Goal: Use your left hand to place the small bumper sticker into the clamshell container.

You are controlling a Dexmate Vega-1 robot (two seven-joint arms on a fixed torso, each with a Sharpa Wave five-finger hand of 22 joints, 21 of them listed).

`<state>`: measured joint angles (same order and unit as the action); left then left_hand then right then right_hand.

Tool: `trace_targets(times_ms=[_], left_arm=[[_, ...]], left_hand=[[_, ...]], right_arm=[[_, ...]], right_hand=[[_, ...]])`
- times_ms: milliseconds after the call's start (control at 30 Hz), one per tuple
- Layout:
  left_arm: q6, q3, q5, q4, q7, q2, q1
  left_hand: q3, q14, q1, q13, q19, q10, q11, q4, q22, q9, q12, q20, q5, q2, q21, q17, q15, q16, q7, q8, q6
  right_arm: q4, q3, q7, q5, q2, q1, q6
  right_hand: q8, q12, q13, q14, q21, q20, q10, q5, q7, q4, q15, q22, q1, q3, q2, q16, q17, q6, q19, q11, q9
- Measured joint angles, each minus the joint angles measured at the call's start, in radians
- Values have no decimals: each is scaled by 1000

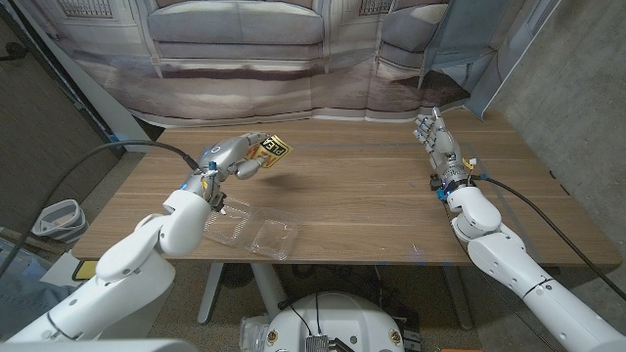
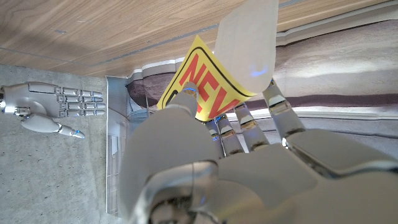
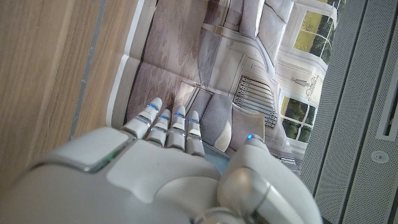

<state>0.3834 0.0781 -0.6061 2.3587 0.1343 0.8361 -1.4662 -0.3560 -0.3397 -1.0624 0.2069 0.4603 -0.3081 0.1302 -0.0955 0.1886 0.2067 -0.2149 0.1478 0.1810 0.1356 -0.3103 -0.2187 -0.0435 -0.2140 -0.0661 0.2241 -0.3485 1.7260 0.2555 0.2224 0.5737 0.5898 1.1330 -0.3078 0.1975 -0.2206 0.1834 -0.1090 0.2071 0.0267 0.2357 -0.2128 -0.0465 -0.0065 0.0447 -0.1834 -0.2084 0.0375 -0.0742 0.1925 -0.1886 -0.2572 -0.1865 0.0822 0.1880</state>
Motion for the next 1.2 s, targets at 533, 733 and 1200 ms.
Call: trace_targets(times_ms=[533,733,1200], left_arm=[[25,-27,-106,62,-6,-20,-75],[24,-43,-127,80,-14,-33,-108],[25,-65,-172,122,-33,-67,-172]], left_hand=[[0,0,4,0,0,-2,2,0,0,0,0,0,-4,-4,0,0,0,0,0,0,0],[0,0,4,0,0,-4,4,0,0,0,0,0,-4,-4,0,0,0,0,-6,0,-6],[0,0,4,0,0,-4,4,0,0,0,0,0,-4,-4,4,0,0,0,-6,0,-6]], right_arm=[[-16,-2,-10,0,-7,-10,-15],[-22,2,-19,2,-8,-17,-16],[-32,8,-34,9,-9,-24,-16]], right_hand=[[0,0,0,0,0,0,0,0,0,0,0,0,0,0,0,0,0,0,0,0,0],[0,0,0,0,0,0,0,0,0,0,0,0,0,0,0,0,0,0,0,0,0],[0,0,0,0,0,0,0,0,0,0,0,0,0,0,0,0,0,0,0,0,0]])
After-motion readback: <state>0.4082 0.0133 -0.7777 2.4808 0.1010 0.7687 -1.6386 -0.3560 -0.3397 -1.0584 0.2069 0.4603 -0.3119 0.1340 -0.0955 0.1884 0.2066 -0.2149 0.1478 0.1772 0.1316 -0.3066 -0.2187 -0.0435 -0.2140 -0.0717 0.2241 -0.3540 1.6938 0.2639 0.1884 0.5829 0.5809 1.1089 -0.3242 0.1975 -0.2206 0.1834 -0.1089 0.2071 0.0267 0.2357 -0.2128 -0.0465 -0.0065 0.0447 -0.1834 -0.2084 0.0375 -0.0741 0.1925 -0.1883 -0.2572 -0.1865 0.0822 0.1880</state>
